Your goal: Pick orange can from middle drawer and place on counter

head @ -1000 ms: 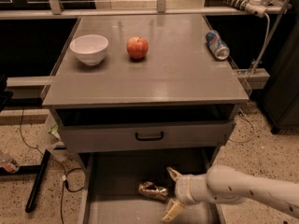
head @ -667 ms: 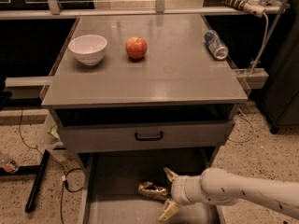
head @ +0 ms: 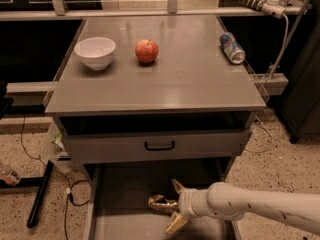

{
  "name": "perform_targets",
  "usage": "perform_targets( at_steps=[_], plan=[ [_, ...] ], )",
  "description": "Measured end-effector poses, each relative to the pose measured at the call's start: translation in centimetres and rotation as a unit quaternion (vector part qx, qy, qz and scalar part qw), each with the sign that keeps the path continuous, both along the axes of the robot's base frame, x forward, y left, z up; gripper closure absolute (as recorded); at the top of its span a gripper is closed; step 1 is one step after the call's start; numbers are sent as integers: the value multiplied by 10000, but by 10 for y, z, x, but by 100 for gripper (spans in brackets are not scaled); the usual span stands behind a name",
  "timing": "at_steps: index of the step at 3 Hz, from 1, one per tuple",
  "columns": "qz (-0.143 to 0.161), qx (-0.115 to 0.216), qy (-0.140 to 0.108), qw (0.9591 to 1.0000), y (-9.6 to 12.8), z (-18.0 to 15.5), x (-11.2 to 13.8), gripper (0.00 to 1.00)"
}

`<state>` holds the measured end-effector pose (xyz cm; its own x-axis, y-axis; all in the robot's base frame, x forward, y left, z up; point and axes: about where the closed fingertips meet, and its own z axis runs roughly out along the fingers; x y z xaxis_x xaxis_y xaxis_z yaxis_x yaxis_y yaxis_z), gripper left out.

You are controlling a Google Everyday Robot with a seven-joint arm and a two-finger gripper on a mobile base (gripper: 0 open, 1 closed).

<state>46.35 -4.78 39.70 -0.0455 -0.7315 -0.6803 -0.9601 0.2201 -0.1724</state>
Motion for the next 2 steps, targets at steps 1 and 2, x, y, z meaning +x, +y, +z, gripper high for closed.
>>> perform_targets(
  at_steps=[1,2],
  plan=[
    [-47,122,67,9999,4,-20,10,0],
    [-59,137,76,9999,5,-21,11,19]
  ],
)
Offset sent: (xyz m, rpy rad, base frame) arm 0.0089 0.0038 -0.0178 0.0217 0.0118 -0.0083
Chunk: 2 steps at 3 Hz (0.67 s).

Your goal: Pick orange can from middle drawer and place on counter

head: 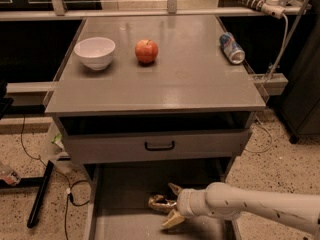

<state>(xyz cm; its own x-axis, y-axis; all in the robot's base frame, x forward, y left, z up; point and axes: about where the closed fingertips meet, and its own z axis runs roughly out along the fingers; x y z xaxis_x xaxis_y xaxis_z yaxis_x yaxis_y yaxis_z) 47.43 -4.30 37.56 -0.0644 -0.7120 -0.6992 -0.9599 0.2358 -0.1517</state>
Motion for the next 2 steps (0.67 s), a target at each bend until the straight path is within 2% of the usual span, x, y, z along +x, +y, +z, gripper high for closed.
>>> perform_targets(
  at_steps=[2],
  plan=[
    [0,0,0,10000,0,0,0,64]
  ],
)
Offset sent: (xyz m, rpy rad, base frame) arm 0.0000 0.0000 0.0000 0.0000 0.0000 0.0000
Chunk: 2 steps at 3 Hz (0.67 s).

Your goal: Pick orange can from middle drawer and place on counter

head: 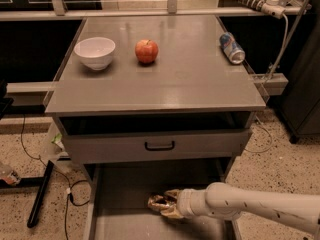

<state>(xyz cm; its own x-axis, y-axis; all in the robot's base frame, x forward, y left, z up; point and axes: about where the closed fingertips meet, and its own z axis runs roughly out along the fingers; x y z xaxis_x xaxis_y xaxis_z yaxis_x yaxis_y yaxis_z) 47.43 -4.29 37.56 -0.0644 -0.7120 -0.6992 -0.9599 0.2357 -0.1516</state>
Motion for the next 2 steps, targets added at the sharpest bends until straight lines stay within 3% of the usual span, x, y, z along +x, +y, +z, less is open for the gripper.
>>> perform_targets(
  at_steps=[1,2],
  plan=[
    [0,0,0,10000,0,0,0,88],
    [48,69,108,9999,-1,3,-4,100]
  ],
)
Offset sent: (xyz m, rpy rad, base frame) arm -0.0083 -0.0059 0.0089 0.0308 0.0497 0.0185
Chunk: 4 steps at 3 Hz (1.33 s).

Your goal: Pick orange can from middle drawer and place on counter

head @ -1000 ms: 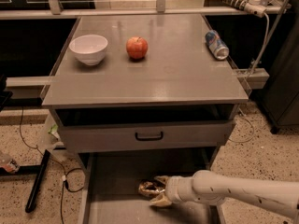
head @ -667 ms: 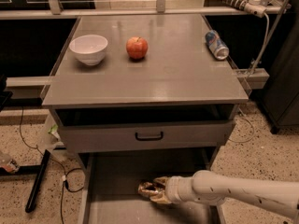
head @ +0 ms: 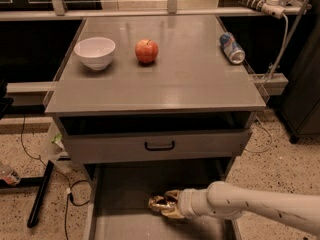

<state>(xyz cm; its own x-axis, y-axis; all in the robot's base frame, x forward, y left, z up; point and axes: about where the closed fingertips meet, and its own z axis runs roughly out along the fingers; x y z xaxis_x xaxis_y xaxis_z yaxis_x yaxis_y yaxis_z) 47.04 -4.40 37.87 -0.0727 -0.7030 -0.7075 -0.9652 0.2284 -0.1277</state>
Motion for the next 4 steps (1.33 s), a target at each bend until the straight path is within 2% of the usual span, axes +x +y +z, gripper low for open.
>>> perform_targets(
  at_steps=[1,2,3,4],
  plan=[
    [48,181,23,9998,-10,25,-6,100],
    [139,346,-131,9992,-29,72,-10,100],
    [227,309,-413,9984,-54,137,-15,100],
    [263,29,-733,9970,-76,219,-19,100]
  ],
)
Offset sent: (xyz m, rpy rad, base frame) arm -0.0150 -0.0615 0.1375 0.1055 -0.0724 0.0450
